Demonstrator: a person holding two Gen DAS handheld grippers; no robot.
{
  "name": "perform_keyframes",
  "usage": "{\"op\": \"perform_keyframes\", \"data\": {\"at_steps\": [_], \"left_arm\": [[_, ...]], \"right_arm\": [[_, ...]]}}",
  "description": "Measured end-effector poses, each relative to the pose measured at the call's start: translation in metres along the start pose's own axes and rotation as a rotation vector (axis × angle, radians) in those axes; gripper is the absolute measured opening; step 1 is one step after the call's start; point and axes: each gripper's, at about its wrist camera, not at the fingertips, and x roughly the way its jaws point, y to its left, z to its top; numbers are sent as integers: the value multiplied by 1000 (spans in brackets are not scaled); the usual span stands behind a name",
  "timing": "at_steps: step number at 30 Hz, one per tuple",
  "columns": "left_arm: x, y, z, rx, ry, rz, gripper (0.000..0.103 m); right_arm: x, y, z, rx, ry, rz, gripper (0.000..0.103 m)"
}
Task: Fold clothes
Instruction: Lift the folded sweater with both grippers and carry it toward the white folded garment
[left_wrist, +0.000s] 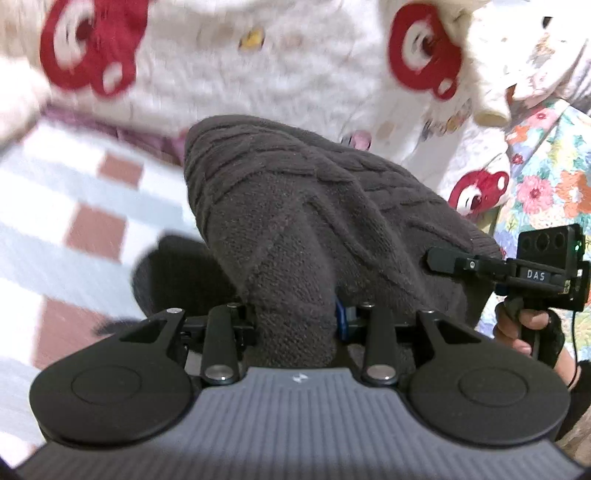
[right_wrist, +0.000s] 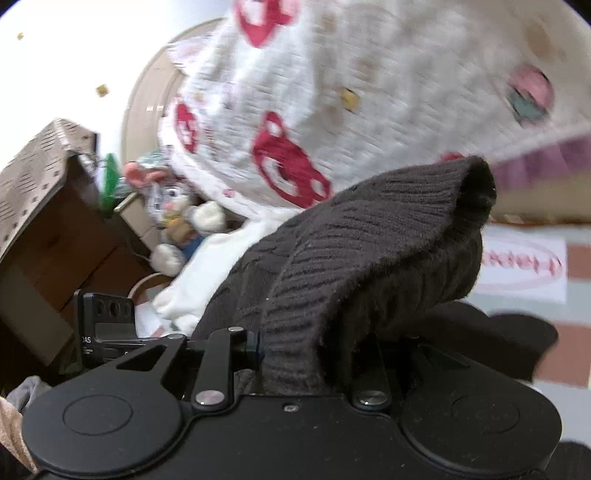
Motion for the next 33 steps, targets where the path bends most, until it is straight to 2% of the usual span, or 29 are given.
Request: {"op": "perform_keyframes", "data": {"at_steps": [7, 14, 21, 25, 28, 33], "left_arm": [[-86, -7, 20, 13, -93, 72, 33], [-172, -13, 39, 19, -181, 143, 33], [-253, -13, 59, 40, -278, 279, 33], [-279, -3, 63, 36, -310, 350, 33], [-286, 11, 61, 19, -303, 417, 33], [-295, 34, 59, -8, -285, 537, 32]], "right_arm": [[3, 73, 45, -135, 6, 26, 31], [31, 163, 74, -273, 85, 71, 31], [72, 215, 85, -346, 95, 156, 31], [96, 245, 91, -387, 100, 205, 31], [114, 267, 96, -419, 104, 241, 31], [148, 270, 82, -444, 85, 264, 31]]}}
